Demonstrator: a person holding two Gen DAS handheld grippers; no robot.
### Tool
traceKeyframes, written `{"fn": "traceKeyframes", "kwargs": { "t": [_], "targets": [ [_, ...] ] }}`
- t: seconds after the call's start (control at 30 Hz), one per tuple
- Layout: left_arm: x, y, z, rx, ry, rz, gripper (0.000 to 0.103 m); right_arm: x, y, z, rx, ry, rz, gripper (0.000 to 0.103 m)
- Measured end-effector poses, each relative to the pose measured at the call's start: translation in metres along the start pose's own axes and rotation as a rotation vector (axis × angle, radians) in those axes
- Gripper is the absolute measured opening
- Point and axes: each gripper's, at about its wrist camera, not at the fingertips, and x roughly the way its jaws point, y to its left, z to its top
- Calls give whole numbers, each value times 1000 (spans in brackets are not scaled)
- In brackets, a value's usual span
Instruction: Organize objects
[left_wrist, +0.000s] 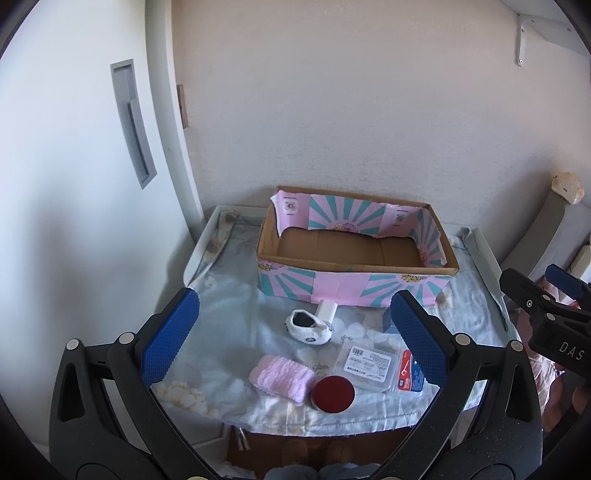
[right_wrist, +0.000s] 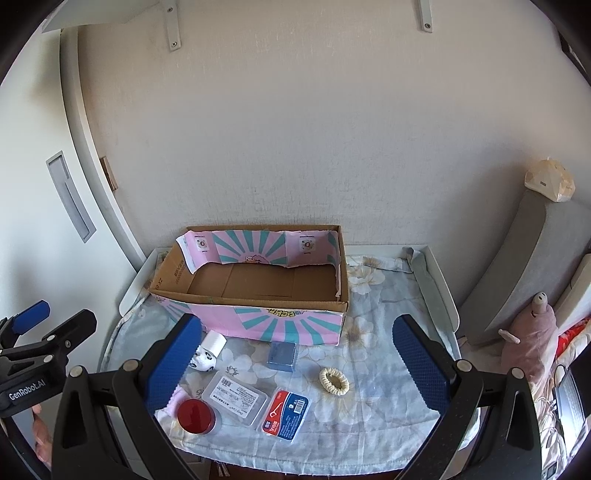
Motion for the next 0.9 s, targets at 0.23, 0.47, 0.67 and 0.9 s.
{"fn": "traceKeyframes", "kwargs": {
  "t": [0.23, 0.47, 0.67, 0.9],
  "targets": [
    [-1, 0, -1, 2, 7, -15, 103, -3, -3, -2, 5, -3, -1, 103],
    [-1, 1, -6, 3, 19, -36, 103, -6, -6, -4, 11, 2, 6, 103],
    [1, 3, -12, 5, 33, -55, 103, -8, -9, -7, -15, 5, 24, 103],
    [10, 24, -27, 71, 62, -152, 103, -4, -21, -12, -107, 10, 96, 103]
  ]
}}
